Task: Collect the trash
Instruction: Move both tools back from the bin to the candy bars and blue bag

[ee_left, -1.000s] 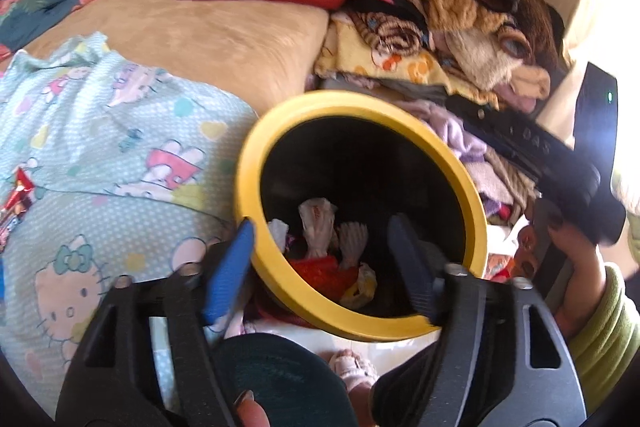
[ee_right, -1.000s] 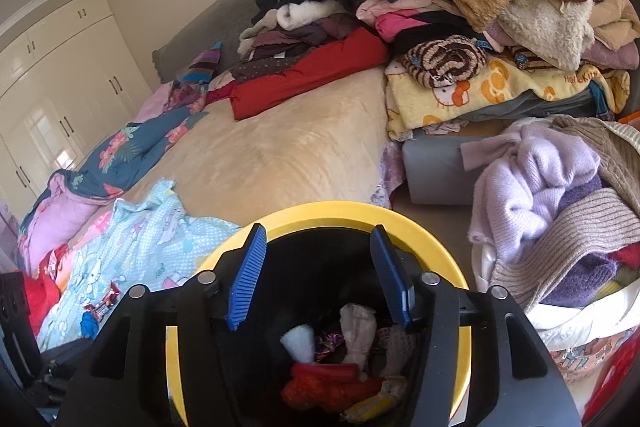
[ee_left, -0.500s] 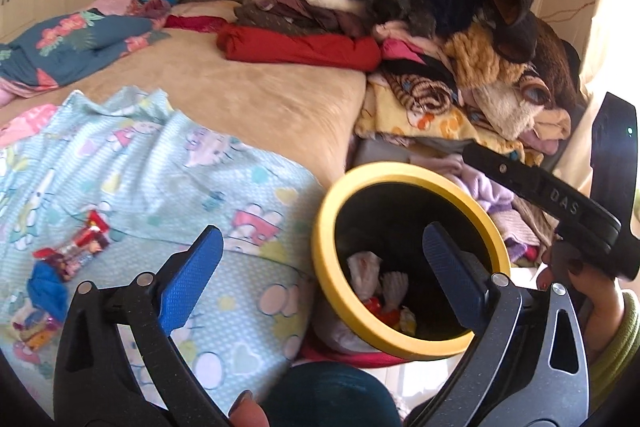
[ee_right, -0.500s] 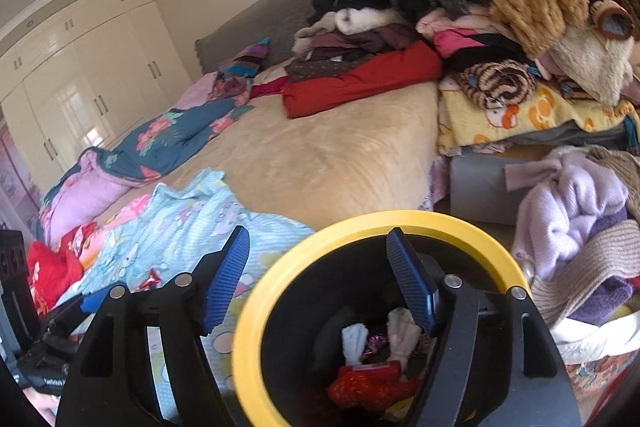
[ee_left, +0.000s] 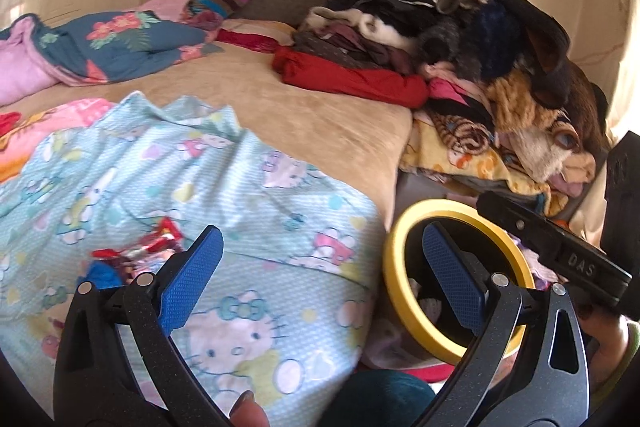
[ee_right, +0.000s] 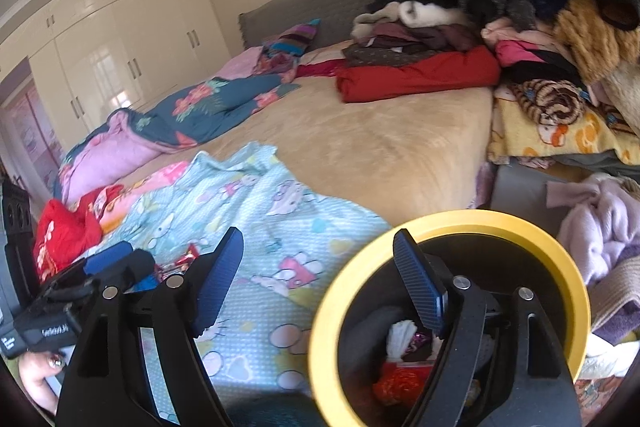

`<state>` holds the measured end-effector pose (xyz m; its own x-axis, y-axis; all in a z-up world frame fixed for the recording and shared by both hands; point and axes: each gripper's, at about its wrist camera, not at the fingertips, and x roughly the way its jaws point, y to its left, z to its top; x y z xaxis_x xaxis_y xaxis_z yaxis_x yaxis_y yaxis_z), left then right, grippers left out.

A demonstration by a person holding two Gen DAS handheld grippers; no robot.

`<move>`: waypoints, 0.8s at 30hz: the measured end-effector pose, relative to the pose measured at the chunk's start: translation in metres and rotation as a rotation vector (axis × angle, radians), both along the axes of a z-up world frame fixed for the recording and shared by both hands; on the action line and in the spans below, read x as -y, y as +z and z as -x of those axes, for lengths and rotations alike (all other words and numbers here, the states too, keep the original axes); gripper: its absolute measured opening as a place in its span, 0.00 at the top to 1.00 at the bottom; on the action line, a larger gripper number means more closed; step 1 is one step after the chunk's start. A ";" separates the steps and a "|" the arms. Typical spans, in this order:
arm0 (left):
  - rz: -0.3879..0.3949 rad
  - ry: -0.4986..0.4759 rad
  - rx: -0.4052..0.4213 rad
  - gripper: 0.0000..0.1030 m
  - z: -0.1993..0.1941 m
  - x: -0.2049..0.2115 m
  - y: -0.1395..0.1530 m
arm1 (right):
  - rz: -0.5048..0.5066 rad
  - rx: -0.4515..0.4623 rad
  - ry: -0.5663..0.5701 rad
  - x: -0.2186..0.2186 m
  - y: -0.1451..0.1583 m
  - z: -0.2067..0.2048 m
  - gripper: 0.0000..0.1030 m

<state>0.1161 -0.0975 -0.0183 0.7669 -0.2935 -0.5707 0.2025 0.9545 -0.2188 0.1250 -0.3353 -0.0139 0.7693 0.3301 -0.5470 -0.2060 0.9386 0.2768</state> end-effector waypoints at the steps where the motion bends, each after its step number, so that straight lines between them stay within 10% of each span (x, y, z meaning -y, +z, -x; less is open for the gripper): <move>1: 0.002 0.012 0.001 0.11 0.000 -0.006 0.000 | 0.004 0.000 0.007 -0.004 0.000 -0.001 0.27; 24: 0.023 0.247 -0.021 0.11 0.014 -0.134 -0.017 | 0.082 -0.060 0.242 -0.144 -0.015 -0.031 0.27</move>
<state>0.1024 0.0367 -0.0356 0.8052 -0.1123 -0.5823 -0.0407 0.9691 -0.2432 0.1562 -0.1917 -0.0291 0.6385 0.4531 -0.6221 -0.4127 0.8839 0.2201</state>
